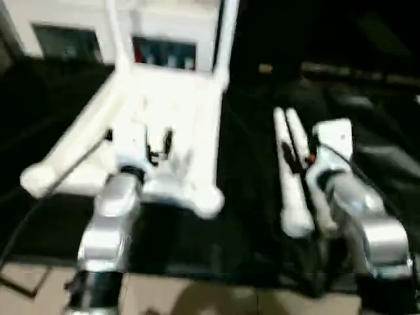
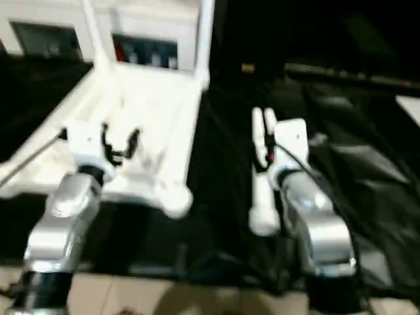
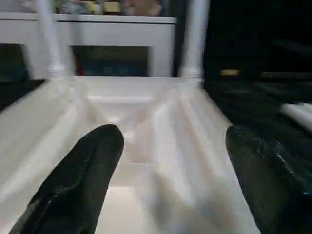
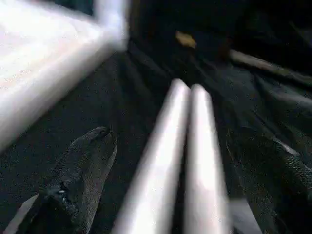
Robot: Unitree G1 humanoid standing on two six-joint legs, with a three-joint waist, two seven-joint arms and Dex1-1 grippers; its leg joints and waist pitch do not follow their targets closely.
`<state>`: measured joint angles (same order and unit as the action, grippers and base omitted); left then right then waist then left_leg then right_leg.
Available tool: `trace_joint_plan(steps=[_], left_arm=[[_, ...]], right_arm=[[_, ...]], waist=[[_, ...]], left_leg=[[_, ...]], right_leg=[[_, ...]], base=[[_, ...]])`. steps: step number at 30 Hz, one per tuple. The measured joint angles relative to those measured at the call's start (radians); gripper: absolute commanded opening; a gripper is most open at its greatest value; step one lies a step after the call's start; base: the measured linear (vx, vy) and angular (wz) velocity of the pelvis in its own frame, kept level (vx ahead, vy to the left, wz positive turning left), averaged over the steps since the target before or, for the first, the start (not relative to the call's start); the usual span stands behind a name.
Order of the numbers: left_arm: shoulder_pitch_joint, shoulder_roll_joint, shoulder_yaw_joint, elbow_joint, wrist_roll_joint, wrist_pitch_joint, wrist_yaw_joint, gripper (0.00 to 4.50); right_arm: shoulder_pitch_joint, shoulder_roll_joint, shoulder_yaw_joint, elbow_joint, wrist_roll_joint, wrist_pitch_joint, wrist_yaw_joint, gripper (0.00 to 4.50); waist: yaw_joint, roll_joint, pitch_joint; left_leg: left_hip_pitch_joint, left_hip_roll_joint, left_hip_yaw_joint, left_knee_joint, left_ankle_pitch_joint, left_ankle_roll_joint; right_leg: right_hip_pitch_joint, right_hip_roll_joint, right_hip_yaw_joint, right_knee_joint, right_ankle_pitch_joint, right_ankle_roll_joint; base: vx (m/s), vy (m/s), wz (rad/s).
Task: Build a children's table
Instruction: Pick table leg
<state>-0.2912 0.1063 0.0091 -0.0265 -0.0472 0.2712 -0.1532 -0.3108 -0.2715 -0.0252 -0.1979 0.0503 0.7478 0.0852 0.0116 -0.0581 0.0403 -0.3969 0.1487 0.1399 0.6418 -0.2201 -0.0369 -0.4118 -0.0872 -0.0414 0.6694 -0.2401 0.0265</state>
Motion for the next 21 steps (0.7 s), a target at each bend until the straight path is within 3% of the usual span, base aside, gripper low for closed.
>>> trace_joint_plan(steps=[1,3,6,11,16,21], left_arm=[[0.0,0.012,-0.024,-0.004,-0.004,0.006,-0.039,3.92],[0.0,0.051,-0.062,-0.028,-0.038,0.026,-0.126,3.95],[0.008,0.156,-0.133,-0.12,-0.123,0.088,-0.331,3.96],[0.015,0.282,-0.211,-0.218,-0.192,0.169,-0.54,3.96],[0.016,0.338,-0.252,-0.277,-0.235,0.23,-0.639,3.96],[0.015,0.345,-0.258,-0.285,-0.25,0.267,-0.651,3.96]], right_arm=[[-0.022,0.001,-0.013,0.014,0.025,0.035,0.022,3.99],[-0.055,0.014,-0.037,0.03,0.081,0.077,0.057,4.17],[-0.114,0.015,-0.06,0.079,0.119,0.158,0.069,4.44],[-0.161,0.008,-0.057,0.165,0.134,0.249,0.1,4.44],[-0.214,0.022,-0.044,0.263,0.154,0.322,0.133,4.44],[-0.229,0.036,-0.017,0.356,0.163,0.358,0.144,4.44]], waist=[[-0.001,-0.001,0.002],[-0.004,-0.001,0.002],[-0.005,0.0,0.003],[-0.008,0.001,0.005],[-0.007,0.001,0.005],[-0.004,0.0,0.005]], left_leg=[[0.012,0.005,0.005,-0.018,0.009,-0.017],[0.016,0.016,0.006,-0.027,0.015,-0.028],[0.017,0.028,0.004,-0.029,0.022,-0.039],[0.022,0.03,0.008,-0.03,0.024,-0.043],[0.023,0.03,0.012,-0.03,0.025,-0.043],[0.022,0.031,0.015,-0.03,0.025,-0.043]], right_leg=[[0.004,0.005,0.0,-0.009,0.008,-0.007],[0.008,0.015,-0.002,-0.015,0.015,-0.015],[0.008,0.03,-0.003,-0.02,0.023,-0.025],[0.007,0.03,0.0,-0.022,0.03,-0.028],[0.007,0.03,0.002,-0.024,0.032,-0.032],[0.007,0.03,0.002,-0.024,0.03,-0.033]], base=[[-0.068,-0.13,-0.06],[-0.056,-0.075,-0.06],[-0.07,-0.076,-0.09],[0.0,0.0,0.0],[0.0,0.0,0.0],[0.0,0.0,0.0]])
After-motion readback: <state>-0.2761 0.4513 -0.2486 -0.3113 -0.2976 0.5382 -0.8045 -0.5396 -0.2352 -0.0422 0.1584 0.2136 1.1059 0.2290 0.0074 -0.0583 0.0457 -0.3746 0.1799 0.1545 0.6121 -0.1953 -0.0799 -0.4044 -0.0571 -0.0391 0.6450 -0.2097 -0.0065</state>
